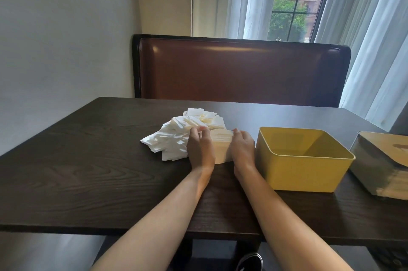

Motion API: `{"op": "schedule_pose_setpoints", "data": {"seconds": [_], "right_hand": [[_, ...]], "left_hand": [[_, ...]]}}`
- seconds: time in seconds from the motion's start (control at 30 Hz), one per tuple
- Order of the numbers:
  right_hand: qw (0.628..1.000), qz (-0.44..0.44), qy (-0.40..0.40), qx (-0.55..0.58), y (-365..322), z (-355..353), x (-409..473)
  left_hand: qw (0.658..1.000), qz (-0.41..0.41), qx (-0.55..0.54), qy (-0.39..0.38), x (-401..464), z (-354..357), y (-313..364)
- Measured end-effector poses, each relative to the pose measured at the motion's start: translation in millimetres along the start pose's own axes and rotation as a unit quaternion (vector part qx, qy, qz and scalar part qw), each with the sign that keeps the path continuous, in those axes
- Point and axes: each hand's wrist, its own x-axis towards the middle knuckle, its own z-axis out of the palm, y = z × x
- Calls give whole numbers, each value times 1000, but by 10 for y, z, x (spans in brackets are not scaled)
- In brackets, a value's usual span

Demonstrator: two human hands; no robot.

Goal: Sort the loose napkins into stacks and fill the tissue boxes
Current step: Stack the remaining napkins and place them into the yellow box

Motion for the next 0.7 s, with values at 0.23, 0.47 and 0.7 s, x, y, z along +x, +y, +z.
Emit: {"op": "schedule_pose_setpoints", "data": {"seconds": [0.23,0.47,0.7], "right_hand": [[999,-26,-12,-20,-19,0,-17],[999,-26,-21,14,-50,-6,-50],[998,-22,-39,-42,-40,-5,-59]], "left_hand": [[999,9,36,22,66,-9,-29],[999,26,17,-15,48,-31,-22],[997,17,29,-76,54,-72,-28]]}}
